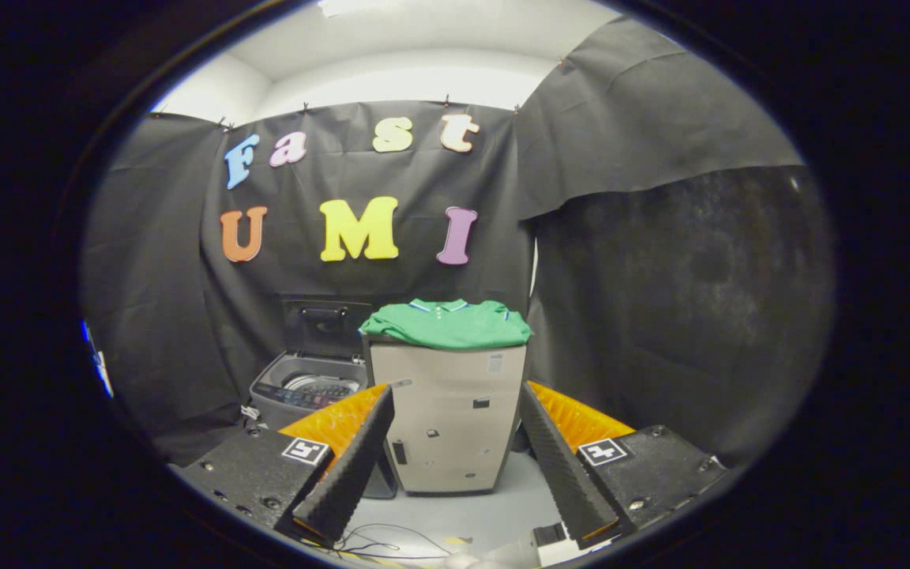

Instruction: Put the clothes into the washing machine and then close the washing machine lid.

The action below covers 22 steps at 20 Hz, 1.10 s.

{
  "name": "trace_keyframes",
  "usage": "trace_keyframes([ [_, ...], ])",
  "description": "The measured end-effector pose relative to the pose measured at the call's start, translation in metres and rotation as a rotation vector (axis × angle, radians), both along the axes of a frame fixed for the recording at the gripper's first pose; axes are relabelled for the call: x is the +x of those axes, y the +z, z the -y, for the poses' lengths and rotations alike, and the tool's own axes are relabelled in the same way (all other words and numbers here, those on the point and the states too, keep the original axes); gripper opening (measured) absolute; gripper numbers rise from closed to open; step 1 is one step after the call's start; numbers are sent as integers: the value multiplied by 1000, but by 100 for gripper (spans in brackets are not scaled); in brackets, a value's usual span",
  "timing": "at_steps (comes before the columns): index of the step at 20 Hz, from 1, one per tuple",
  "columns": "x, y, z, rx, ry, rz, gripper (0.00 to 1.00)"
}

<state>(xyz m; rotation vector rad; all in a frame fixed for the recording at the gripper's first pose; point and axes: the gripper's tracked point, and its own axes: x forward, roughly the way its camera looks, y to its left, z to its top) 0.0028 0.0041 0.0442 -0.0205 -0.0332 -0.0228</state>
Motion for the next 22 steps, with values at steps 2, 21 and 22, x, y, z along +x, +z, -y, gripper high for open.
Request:
trace_keyframes([
  [2, 13, 27, -1, 2, 5, 28, 100],
  [21, 351, 188, -28, 62, 106, -48, 100],
  [22, 371, 186, -30, 62, 108, -71, 100],
])
